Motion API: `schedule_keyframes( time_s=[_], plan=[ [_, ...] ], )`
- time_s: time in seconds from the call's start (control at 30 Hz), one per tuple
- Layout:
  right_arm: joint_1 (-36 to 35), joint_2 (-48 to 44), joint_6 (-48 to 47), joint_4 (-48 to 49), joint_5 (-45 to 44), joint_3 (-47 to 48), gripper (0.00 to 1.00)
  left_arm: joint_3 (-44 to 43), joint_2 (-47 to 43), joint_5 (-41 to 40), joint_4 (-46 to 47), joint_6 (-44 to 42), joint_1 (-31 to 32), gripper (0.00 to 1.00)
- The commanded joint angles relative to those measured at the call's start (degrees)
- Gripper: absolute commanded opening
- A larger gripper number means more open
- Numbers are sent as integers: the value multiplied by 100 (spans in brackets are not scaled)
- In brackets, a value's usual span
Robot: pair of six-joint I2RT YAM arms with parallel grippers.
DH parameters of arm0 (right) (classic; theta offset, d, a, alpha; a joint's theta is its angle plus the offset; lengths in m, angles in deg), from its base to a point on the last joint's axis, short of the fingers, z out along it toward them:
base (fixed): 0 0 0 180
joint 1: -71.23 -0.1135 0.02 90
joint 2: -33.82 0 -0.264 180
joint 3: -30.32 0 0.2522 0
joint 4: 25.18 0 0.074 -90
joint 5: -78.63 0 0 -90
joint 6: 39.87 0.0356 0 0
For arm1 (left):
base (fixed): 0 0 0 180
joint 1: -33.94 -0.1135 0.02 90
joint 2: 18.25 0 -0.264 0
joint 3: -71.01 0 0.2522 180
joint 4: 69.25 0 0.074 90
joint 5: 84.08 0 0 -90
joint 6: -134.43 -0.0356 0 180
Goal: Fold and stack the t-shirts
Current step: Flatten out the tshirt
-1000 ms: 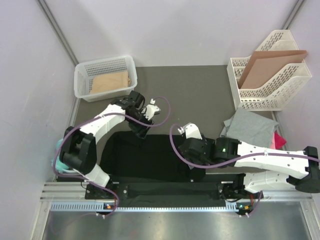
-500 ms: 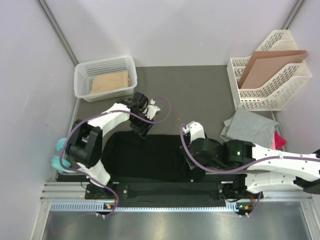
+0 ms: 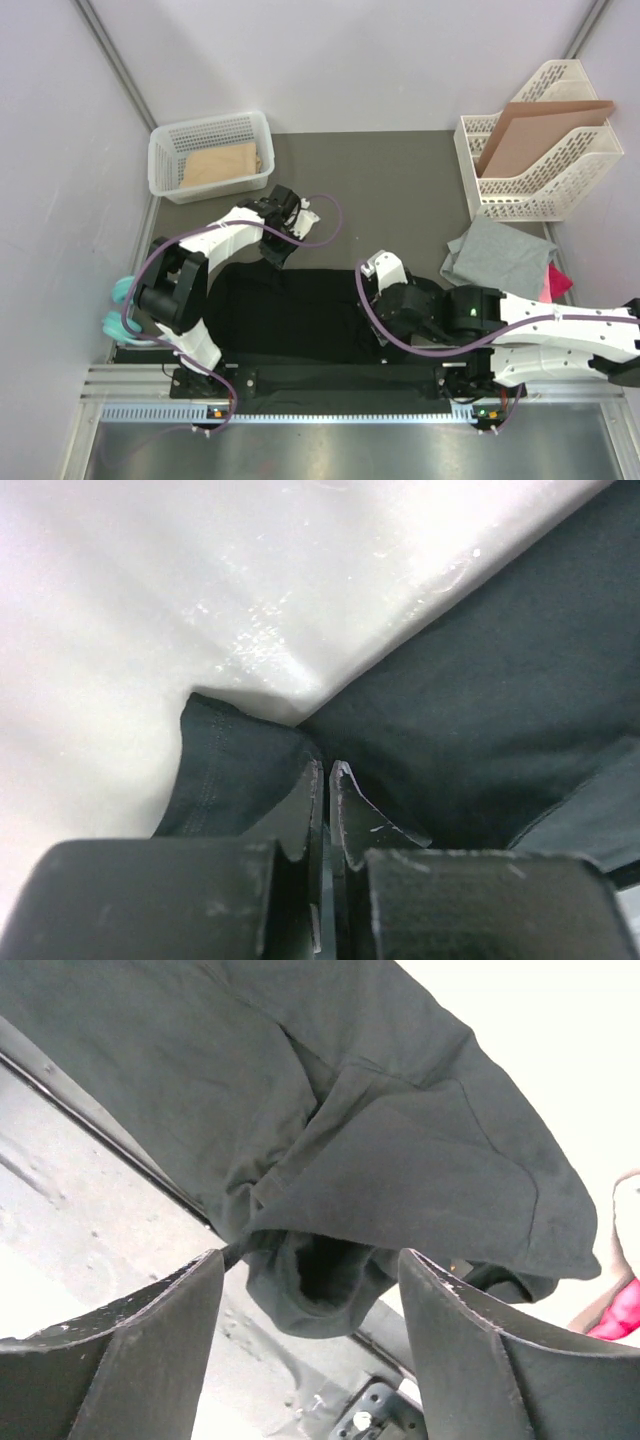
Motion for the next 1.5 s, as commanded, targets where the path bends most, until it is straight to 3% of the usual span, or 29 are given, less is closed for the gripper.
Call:
schedule_keyframes(
  time_s=[0.0, 0.23, 0.5, 0.8, 1.0, 1.17, 1.47],
  plan=[
    [-81, 293, -445, 212, -52, 113, 73, -236, -404, -284, -35, -12, 9, 0],
    [-221, 813, -1218, 150, -106, 606, 73, -342, -624, -294, -247, -29, 18, 0],
    [-871, 963, -1325, -561, 7, 1537, 77, -325, -712, -302, -273, -12, 9, 0],
    [-1670, 1515, -973, -1300, -44, 1450, 77, -447, -843, -302, -404, -3, 18, 0],
    [-2128, 2306, -1385, -1494, -439, 1599, 78, -615, -922, -294, -536, 24, 18, 0],
    [-2102, 2492, -1501, -1494, -781, 1687, 76, -606, -1028, -514, -528, 24, 0, 0],
    [-1136, 2475, -1544, -1002, -1389, 1327, 75, -579, -1142, -522, -545, 32, -9, 0]
  ],
)
